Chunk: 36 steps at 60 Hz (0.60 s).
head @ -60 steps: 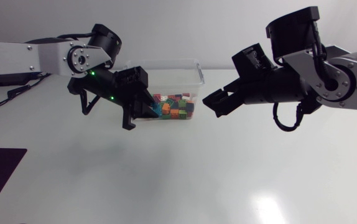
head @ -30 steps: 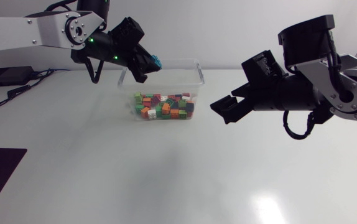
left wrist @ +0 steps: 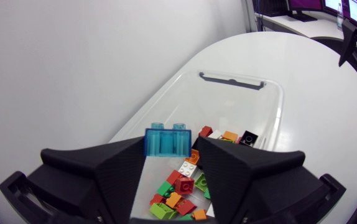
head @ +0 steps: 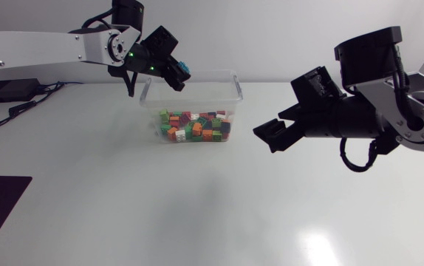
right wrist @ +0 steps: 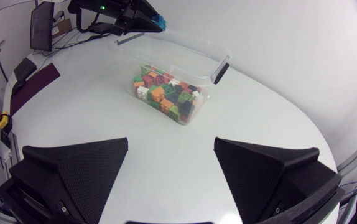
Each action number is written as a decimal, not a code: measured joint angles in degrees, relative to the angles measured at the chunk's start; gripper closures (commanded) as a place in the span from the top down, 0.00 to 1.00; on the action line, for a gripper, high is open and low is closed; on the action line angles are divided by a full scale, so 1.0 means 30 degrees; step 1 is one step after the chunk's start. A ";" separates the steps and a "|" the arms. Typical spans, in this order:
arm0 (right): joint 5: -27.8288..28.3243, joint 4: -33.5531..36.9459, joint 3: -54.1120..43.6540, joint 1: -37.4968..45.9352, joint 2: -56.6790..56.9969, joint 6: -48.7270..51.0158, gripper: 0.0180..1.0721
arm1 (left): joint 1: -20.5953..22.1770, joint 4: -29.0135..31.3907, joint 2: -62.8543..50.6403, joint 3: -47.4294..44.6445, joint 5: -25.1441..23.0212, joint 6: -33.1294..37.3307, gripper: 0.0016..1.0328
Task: Place the duplo bricks in the container
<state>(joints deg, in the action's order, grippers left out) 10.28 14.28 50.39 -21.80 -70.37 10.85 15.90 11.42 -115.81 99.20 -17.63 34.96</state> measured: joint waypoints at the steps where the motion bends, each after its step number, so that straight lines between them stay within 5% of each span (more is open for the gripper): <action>1: 0.0000 0.0007 0.0000 0.0029 0.0036 0.0044 0.95 | 0.0000 -0.0379 -0.0087 0.0000 0.0073 -0.0102 0.95; 17: -0.0656 0.0015 0.0000 0.0189 0.0918 0.0466 0.95 | -0.0022 -0.1035 -0.0415 0.0007 0.1982 -0.0233 0.96; 36: -0.3716 -0.0488 -0.0007 0.0962 0.2288 0.0787 0.95 | -0.1231 -0.1428 0.1858 -0.2062 0.3563 -0.0248 0.96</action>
<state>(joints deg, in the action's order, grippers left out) -0.86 12.82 50.37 -18.92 -63.51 13.21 12.21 7.14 -110.24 93.01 -6.94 34.22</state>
